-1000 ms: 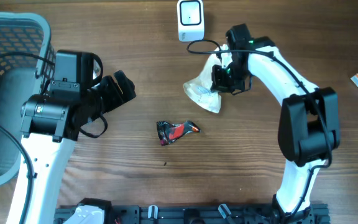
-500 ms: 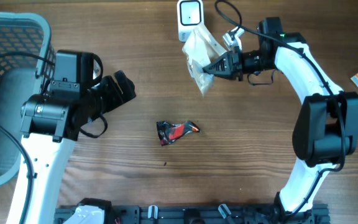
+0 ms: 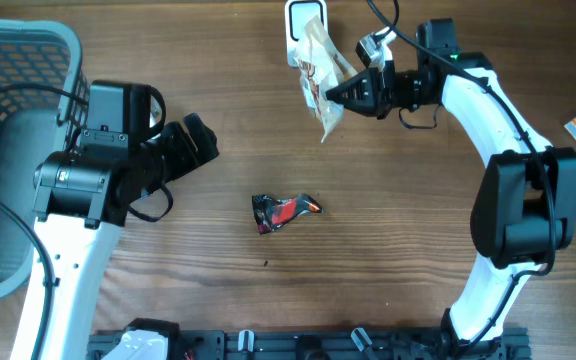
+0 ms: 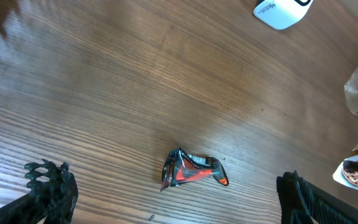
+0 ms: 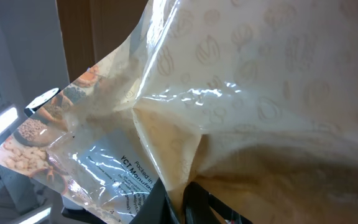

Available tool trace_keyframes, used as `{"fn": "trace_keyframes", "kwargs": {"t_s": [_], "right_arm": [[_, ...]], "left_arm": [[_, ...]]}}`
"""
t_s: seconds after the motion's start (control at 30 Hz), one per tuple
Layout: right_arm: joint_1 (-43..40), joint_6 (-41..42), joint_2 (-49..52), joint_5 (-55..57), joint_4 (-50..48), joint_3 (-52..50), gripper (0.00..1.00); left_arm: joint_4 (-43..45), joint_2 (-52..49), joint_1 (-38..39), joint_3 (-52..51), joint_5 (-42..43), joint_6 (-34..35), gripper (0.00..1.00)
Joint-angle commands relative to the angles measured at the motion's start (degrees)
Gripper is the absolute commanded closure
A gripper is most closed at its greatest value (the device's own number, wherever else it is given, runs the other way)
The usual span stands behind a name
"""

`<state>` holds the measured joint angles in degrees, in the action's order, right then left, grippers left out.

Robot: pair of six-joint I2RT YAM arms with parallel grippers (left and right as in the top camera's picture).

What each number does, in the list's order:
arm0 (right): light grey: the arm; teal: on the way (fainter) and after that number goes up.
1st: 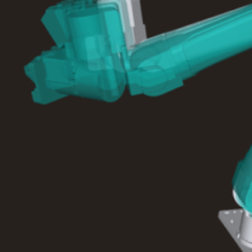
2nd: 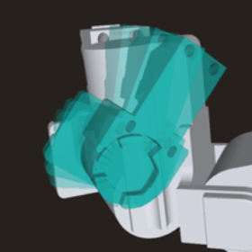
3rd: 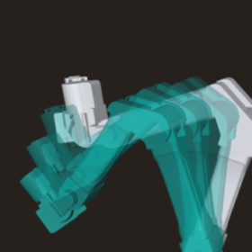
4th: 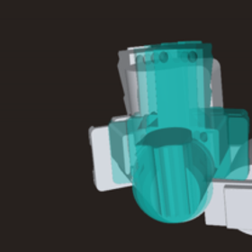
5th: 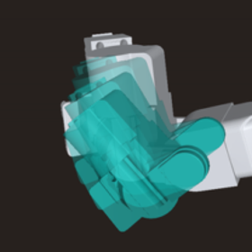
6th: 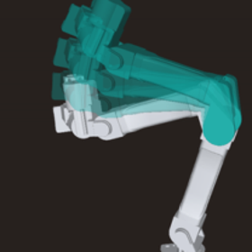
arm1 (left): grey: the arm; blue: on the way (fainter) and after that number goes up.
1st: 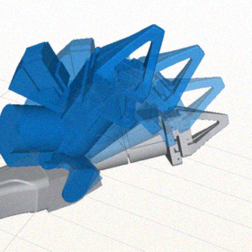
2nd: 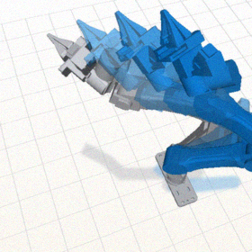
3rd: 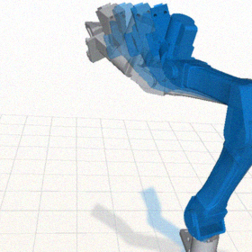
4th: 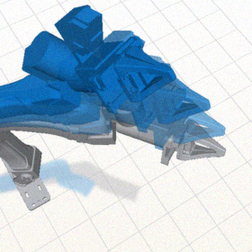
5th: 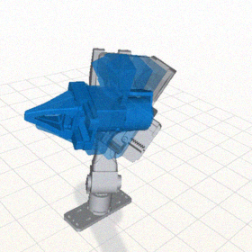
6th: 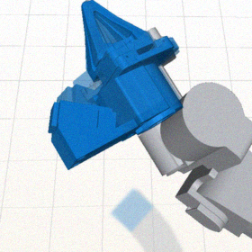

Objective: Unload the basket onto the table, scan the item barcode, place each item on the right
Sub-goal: 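Lift the clear bag up to the white scanner, then carry the clear bag to the right edge and release it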

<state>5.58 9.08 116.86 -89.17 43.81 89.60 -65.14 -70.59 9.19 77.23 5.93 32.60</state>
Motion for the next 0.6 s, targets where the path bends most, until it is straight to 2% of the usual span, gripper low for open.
{"fn": "trace_keyframes", "kwargs": {"t_s": [0.0, 0.07, 0.27, 0.5, 0.57], "right_arm": [[0.6, 8.4, -1.9, 11.3, -2.3, -0.2, 0.95], [1.2, 14.3, -1.9, 25.3, -5.3, -0.1, 0.95], [2.4, 28.9, -1.9, 42.8, -23.8, -0.1, 0.95], [6.7, 38.8, -1.9, 70.0, -34.9, -0.2, 0.96], [8.6, 39.2, -1.9, 74.8, -38.4, -0.2, 0.95]], "left_arm": [[0.1, 0.1, -0.3, 0.5, 0.7, -0.9, 0.00], [0.1, 0.1, -0.3, 0.5, 0.7, -0.9, 0.00], [0.1, 0.1, -0.3, 0.5, 0.7, -0.9, 0.00], [0.1, 0.1, -0.3, 0.5, 0.7, -0.9, 0.00], [0.1, 0.1, -0.3, 0.5, 0.7, -0.9, 0.00]]}}
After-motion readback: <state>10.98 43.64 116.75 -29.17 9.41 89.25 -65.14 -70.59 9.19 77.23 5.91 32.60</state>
